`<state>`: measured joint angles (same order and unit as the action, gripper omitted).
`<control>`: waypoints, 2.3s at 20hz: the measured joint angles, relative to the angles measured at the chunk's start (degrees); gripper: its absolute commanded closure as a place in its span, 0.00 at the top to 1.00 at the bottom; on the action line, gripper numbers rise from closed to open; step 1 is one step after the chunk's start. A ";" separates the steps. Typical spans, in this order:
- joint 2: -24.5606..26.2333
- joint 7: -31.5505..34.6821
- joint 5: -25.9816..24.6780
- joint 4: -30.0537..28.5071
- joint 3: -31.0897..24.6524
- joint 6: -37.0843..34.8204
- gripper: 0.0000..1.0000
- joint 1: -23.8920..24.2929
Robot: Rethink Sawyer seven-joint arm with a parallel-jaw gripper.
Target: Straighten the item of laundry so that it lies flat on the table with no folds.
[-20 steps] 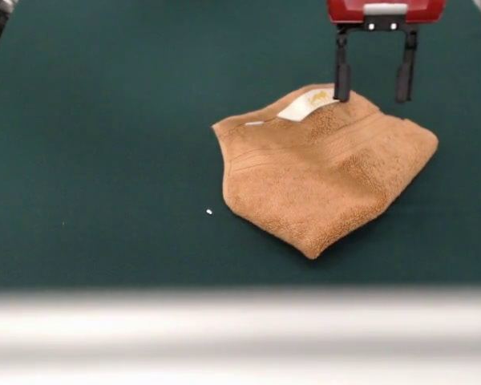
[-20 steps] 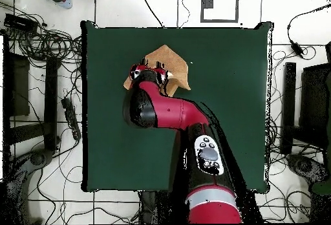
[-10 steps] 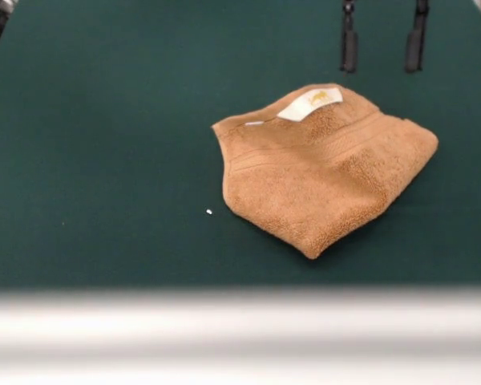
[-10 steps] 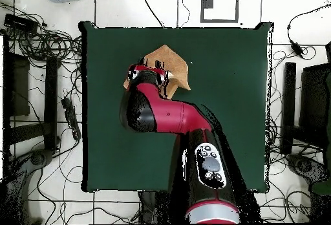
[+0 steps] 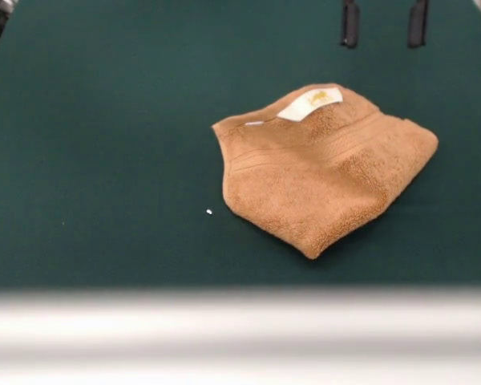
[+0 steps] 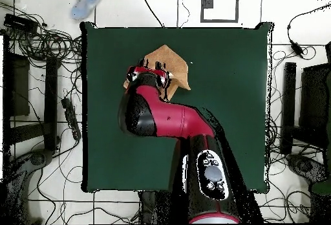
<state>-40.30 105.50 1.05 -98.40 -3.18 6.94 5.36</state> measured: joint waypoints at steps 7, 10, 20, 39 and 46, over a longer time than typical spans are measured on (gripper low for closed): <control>-0.56 0.00 0.00 -1.39 0.28 0.00 1.00 0.09; -0.48 0.00 -0.24 -2.11 0.55 0.00 1.00 0.19; -0.06 0.00 -0.55 -3.09 1.88 0.01 1.00 0.75; 3.08 0.00 -3.82 -3.88 3.22 2.21 1.00 4.27; 5.26 0.00 -3.82 -3.91 3.25 4.76 1.00 4.22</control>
<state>-35.04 105.50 -2.77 -102.31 0.07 11.70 9.58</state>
